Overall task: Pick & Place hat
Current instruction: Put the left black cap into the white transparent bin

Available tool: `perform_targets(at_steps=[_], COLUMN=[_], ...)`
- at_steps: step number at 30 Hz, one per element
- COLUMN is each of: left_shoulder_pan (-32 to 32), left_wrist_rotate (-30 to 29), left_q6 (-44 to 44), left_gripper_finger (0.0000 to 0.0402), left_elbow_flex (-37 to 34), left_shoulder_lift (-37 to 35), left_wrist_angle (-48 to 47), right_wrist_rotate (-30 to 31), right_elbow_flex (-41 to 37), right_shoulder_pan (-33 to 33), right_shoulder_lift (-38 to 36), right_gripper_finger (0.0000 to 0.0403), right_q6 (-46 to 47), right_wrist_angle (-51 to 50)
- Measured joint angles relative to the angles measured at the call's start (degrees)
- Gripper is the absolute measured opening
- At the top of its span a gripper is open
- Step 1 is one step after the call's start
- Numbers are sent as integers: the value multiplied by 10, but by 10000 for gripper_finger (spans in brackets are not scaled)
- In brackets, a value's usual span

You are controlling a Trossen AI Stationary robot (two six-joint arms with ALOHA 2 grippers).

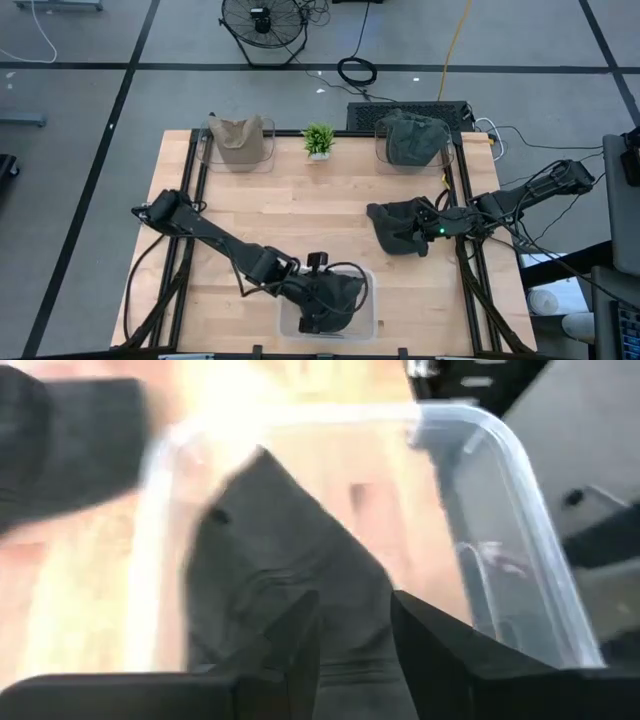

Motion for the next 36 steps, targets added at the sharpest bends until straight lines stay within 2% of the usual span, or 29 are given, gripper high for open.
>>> perform_targets(at_steps=[4, 8, 16, 22, 27, 32, 36], left_shoulder_pan=[5, 15, 11, 9, 15, 33, 47], left_wrist_rotate=[-38, -17, -10, -1, 4, 7, 5], left_q6=[-2, -7, -13, -9, -6, -30, -30], left_gripper_finger=[131, 131, 131, 131, 131, 131, 131], left_elbow_flex=[-1, 0, 0, -1, 0, -1, 0], left_shoulder_lift=[1, 26, 61, 75, 79, 40, 23], left_wrist_angle=[-4, 13, 28, 29, 25, 24, 26], right_wrist_rotate=[7, 28, 29, 29, 37, 68, 87], right_elbow_flex=[0, 0, 0, 0, 0, 0, 0], right_shoulder_pan=[0, 0, 0, 0, 0, 0, 0], right_shoulder_lift=[0, 0, 0, 0, 0, 0, 2], right_gripper_finger=[0, 0, 0, 0, 0, 0, 5], right_q6=[0, 4, 6, 63, -13, -32, -46], right_wrist_angle=[0, 1, 5, 17, 39, 81, 72])
